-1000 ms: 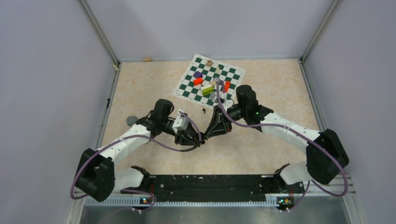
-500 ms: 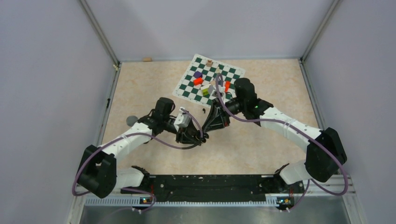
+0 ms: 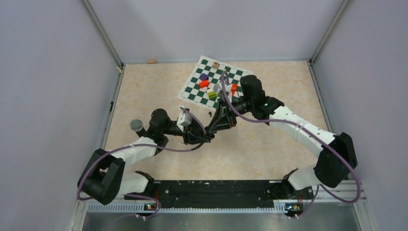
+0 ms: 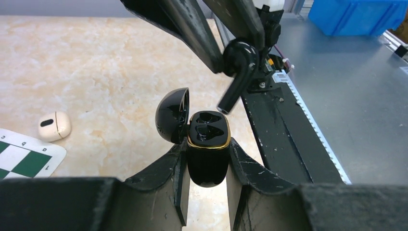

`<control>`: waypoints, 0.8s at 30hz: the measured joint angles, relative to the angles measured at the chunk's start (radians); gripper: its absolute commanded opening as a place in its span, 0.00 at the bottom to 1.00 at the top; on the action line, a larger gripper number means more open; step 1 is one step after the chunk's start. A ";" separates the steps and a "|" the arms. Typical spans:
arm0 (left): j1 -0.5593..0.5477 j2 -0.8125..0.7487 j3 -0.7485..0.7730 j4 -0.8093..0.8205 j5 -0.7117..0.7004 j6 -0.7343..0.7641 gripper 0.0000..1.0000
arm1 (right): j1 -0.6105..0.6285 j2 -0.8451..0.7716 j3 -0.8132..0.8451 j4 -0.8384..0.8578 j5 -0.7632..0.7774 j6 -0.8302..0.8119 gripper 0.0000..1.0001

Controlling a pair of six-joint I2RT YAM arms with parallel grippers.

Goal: Insert the wireless bluetooth earbuds into the charging case
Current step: Place the earbud in the charging case.

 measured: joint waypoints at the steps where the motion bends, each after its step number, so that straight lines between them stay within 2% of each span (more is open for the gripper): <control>1: 0.000 0.000 -0.015 0.046 -0.005 -0.027 0.00 | 0.000 0.000 0.014 -0.018 0.006 -0.013 0.04; 5: 0.000 0.004 -0.074 0.239 -0.034 -0.119 0.00 | 0.000 0.000 0.047 -0.080 0.030 -0.055 0.04; 9: 0.000 0.020 -0.094 0.337 -0.056 -0.160 0.00 | 0.000 0.000 0.074 -0.150 0.057 -0.100 0.04; 14: 0.000 0.024 -0.096 0.393 -0.063 -0.180 0.00 | 0.000 0.000 0.082 -0.197 0.083 -0.137 0.04; 24: 0.000 0.028 -0.096 0.400 -0.069 -0.182 0.00 | 0.001 0.000 0.081 -0.221 0.097 -0.154 0.04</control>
